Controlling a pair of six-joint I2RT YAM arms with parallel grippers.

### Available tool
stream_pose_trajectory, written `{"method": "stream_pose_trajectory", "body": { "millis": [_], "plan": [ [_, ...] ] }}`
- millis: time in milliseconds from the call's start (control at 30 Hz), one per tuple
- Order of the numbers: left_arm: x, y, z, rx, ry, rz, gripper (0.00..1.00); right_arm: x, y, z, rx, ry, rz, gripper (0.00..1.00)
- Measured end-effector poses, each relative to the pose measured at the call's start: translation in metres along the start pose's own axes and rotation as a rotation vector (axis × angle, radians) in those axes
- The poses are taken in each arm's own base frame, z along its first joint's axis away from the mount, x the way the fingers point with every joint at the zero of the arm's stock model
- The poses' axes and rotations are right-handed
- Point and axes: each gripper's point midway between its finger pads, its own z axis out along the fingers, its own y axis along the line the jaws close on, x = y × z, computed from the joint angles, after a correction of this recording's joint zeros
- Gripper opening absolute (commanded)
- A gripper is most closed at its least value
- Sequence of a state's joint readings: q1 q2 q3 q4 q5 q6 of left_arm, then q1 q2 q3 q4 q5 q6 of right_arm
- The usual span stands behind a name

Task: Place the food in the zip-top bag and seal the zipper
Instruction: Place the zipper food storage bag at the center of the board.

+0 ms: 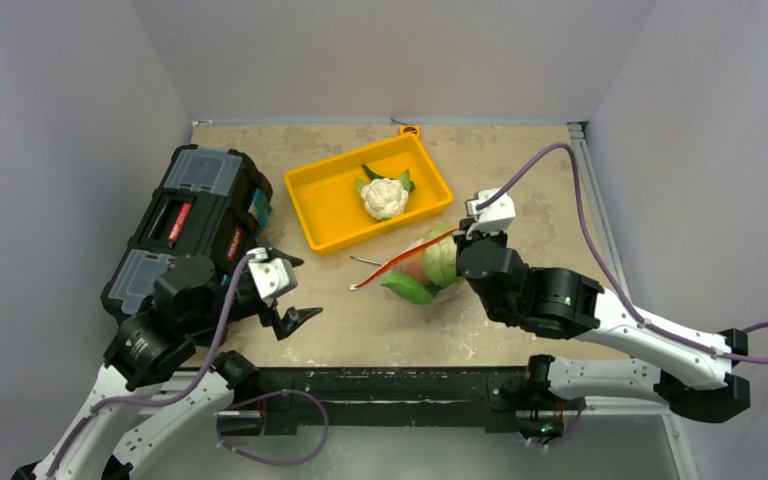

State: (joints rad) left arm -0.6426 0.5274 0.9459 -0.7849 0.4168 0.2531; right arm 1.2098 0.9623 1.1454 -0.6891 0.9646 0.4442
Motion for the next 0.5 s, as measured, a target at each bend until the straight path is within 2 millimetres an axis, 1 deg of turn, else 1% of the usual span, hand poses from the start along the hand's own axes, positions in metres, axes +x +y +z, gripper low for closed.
{"method": "stream_pose_trajectory", "body": {
  "millis": [67,133,267,367,500],
  "plan": [
    [-0.010,0.007,-0.005,-0.052,-0.045,0.014,0.90,-0.013,-0.007,0.001,0.034,-0.024,0.001,0.00],
    [-0.019,0.014,-0.010,-0.101,-0.084,0.021,0.90,-0.023,-0.020,0.004,0.088,-0.040,0.006,0.00],
    [-0.027,0.025,-0.010,-0.158,-0.121,0.022,0.90,-0.036,-0.060,0.020,0.241,-0.041,0.012,0.00],
    [-0.024,0.029,-0.004,-0.174,-0.129,0.009,0.90,-0.044,-0.090,0.034,0.358,-0.021,0.008,0.00],
    [-0.009,0.030,0.009,-0.170,-0.107,-0.022,0.89,-0.050,-0.131,0.056,0.508,0.024,0.016,0.00]
  ]
}}
